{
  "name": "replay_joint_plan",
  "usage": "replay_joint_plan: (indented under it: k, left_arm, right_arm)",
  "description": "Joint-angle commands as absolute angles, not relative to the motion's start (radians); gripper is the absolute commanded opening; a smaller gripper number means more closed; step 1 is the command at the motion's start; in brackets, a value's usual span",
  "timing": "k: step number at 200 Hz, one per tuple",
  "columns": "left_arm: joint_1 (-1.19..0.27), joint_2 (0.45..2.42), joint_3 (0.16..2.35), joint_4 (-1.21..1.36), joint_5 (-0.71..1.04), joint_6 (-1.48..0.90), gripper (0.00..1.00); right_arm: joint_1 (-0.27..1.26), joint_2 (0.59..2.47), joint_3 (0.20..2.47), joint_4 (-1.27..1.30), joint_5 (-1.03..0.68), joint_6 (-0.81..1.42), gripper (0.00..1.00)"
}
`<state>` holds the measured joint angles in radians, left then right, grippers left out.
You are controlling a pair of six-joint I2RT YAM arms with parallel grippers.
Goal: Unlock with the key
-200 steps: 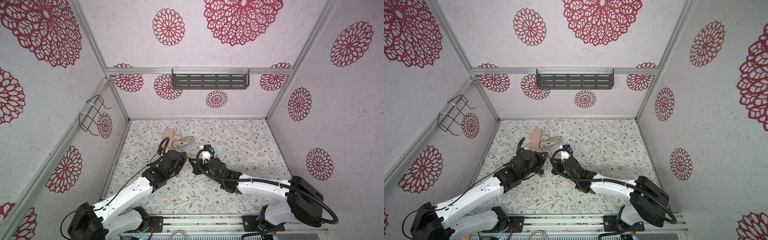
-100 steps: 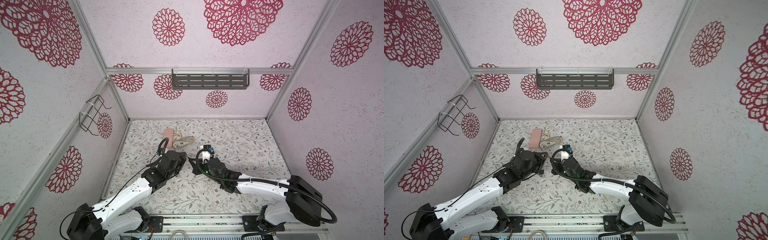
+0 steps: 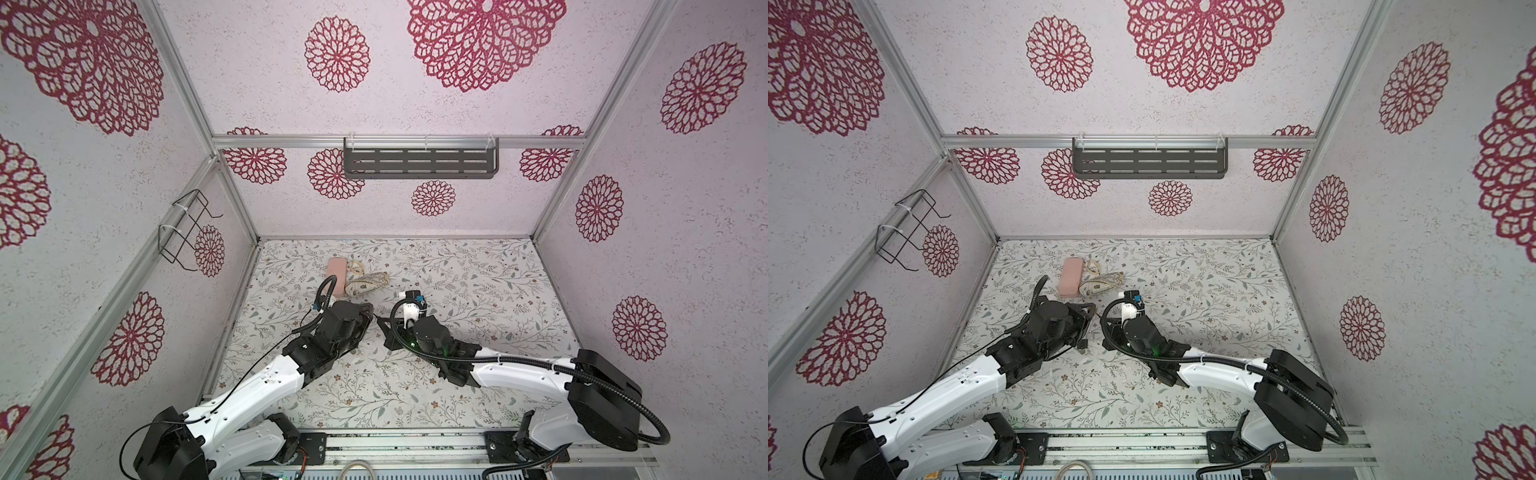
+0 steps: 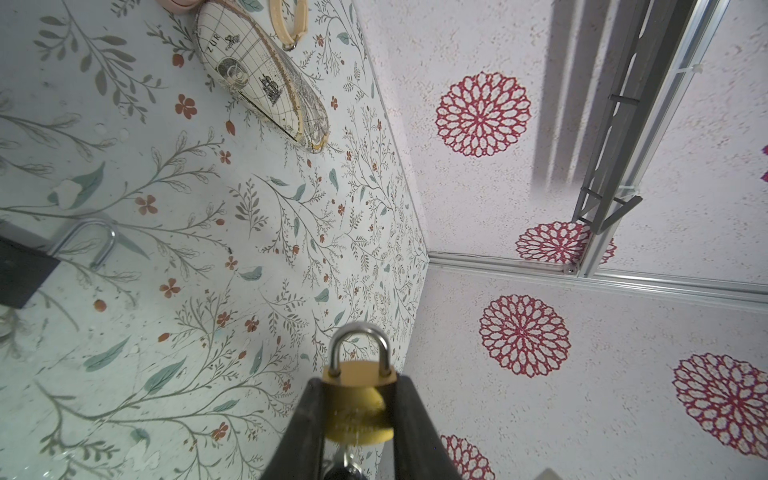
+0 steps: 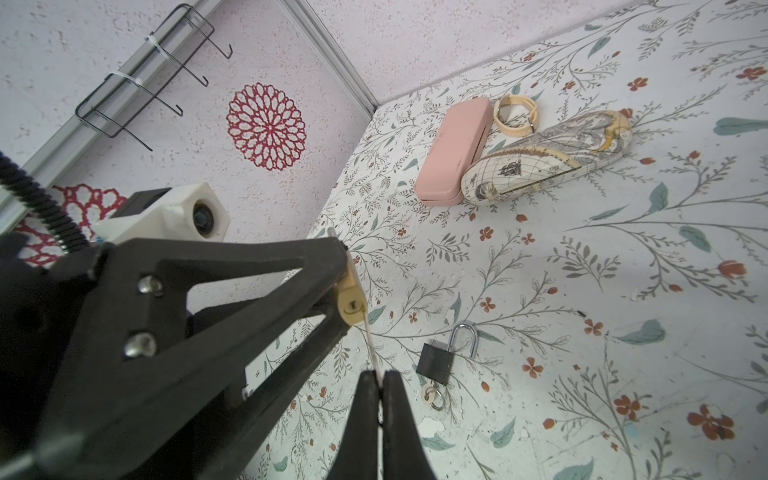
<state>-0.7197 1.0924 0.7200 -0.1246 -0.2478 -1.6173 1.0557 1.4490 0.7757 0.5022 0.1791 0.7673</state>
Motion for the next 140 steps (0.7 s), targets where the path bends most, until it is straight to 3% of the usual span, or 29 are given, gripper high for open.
replay_joint_plan:
  k: [1,140]
  left_arm:
    - [-0.711,1.080,0.701,-0.109,-0.262,-1.626,0.00]
    - [-0.710,1.075,0.700,-0.074,-0.227,-1.619,0.00]
  right_arm:
    - [1.059,1.417,0.802,0.552,0.176,0.739,0.00]
    - [1.046,1.449,0.791,0.560,0.176,0.752,0.00]
